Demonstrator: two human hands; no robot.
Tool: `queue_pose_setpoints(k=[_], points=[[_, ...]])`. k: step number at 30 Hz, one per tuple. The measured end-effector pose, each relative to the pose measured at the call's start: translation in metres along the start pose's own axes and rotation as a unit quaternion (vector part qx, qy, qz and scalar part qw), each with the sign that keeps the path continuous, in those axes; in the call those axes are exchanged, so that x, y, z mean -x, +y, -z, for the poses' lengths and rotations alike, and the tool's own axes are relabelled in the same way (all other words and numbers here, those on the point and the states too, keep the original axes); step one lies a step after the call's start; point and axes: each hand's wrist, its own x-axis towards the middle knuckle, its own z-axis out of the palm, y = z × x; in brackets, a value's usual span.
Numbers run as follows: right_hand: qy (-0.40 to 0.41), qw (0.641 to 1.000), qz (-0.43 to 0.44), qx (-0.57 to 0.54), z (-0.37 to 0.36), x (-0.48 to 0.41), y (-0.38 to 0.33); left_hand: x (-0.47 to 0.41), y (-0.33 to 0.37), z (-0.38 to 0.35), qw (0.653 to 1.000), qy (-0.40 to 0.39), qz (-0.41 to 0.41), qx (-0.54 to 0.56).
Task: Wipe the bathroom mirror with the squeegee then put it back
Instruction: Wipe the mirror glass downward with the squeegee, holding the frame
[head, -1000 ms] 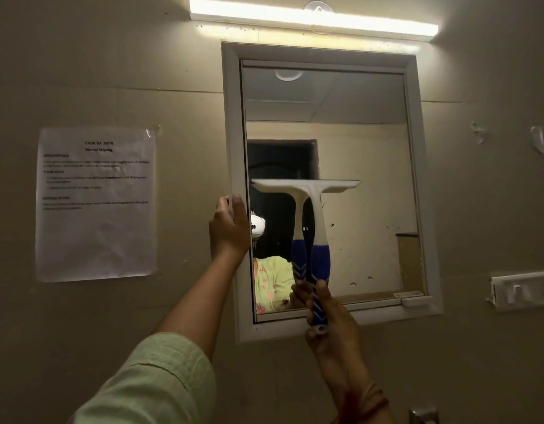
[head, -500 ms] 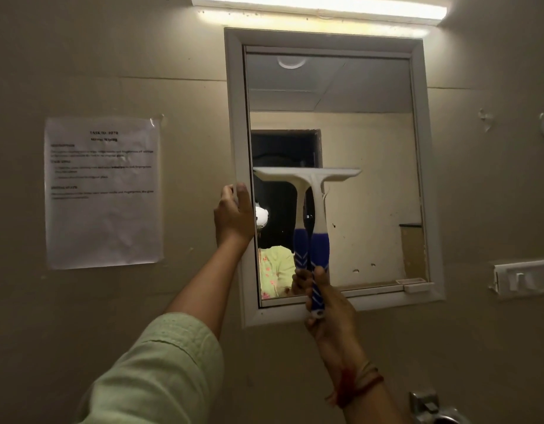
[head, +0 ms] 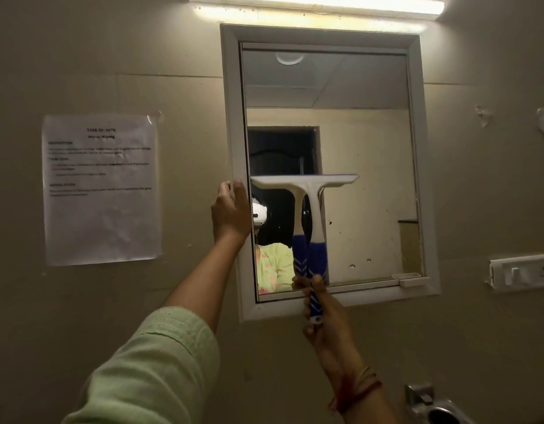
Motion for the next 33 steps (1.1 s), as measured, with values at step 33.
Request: queue_pose_setpoints(k=[33], points=[[-0.018,0.998,-0.049,-0.025,0.022,0.010,0.029,-0.002,-0.002,-0.002,1.000,0.007,0.006,0.002]])
